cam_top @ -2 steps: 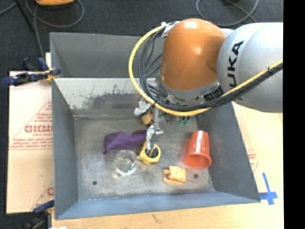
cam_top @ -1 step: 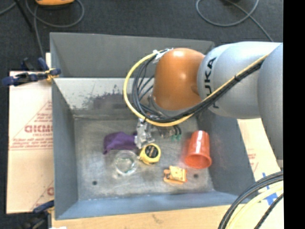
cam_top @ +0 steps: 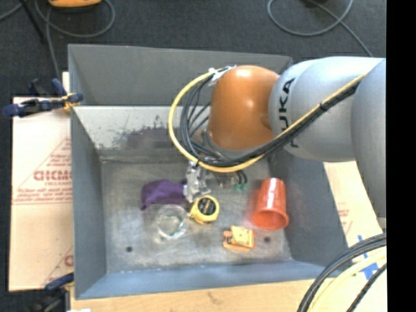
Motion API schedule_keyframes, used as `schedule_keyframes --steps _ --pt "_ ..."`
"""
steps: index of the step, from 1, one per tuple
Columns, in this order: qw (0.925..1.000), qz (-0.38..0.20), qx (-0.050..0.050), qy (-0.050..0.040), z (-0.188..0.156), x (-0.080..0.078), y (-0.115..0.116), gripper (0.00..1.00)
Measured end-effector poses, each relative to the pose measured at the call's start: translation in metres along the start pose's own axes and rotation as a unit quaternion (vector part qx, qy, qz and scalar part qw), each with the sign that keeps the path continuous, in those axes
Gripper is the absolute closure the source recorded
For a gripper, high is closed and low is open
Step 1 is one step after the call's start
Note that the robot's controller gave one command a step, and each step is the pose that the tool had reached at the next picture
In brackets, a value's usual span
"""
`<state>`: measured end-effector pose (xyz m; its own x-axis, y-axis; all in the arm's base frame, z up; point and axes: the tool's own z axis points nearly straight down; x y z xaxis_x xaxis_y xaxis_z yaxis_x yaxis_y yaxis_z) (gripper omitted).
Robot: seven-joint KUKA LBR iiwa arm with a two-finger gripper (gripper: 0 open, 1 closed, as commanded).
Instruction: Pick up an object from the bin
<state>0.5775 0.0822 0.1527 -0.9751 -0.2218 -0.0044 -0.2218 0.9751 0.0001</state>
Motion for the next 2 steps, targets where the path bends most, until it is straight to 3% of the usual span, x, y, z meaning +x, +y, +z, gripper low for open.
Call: schedule_keyframes --steps 2 --pt "0.9999 0.010 0.000 0.0016 0.0080 0.0090 0.0010 1.00"
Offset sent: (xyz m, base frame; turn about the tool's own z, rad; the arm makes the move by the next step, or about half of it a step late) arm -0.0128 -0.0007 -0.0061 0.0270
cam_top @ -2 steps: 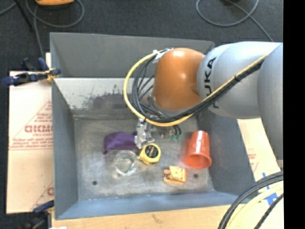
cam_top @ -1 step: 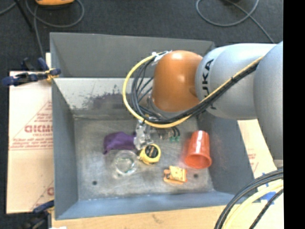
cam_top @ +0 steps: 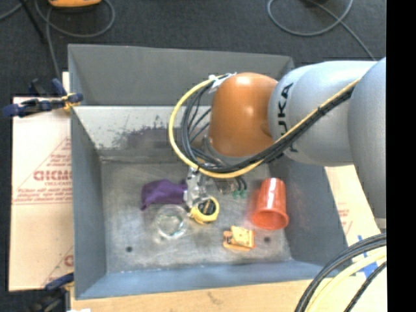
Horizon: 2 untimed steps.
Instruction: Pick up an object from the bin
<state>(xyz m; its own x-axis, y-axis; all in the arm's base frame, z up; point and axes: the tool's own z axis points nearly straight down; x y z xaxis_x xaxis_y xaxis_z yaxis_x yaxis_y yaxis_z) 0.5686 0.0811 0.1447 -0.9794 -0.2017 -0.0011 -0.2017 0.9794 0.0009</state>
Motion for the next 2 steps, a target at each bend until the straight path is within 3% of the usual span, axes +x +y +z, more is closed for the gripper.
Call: schedule_keyframes --steps 1,2 --pt "1.0000 0.000 0.001 -0.0001 -0.0268 -0.0082 -0.0068 1.00" --pt "1.0000 -0.001 0.000 -0.0017 -0.0258 -0.0041 -0.0049 0.00"
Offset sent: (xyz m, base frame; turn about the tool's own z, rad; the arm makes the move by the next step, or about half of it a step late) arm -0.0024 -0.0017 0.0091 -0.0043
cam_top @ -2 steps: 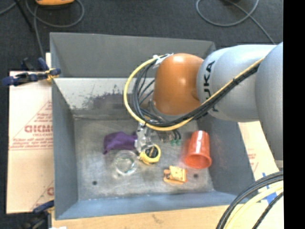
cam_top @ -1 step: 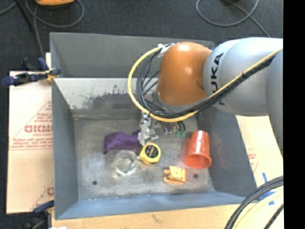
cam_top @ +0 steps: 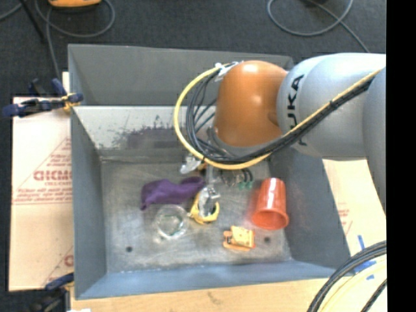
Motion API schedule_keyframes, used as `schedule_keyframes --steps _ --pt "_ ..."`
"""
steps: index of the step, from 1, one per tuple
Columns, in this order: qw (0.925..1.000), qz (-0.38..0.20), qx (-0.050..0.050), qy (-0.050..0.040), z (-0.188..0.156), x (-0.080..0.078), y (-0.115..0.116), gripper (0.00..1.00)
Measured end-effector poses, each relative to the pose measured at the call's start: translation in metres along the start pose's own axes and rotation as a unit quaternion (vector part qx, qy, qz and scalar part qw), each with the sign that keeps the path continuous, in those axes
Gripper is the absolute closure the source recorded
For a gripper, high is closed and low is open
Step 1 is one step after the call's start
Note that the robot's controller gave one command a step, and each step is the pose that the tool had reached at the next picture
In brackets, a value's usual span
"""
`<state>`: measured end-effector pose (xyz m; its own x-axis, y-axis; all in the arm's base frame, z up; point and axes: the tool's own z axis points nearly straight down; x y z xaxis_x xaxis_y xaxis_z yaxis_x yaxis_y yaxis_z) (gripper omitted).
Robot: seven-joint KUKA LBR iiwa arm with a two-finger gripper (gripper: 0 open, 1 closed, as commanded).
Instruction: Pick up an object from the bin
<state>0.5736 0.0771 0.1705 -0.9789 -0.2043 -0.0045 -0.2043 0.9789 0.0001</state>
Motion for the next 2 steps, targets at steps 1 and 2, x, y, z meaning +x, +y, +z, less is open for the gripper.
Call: schedule_keyframes --steps 1,2 --pt "1.0000 -0.001 0.000 0.0005 0.014 0.005 0.002 0.00" --pt "0.9866 0.163 0.000 0.0001 0.080 -0.045 0.028 1.00"
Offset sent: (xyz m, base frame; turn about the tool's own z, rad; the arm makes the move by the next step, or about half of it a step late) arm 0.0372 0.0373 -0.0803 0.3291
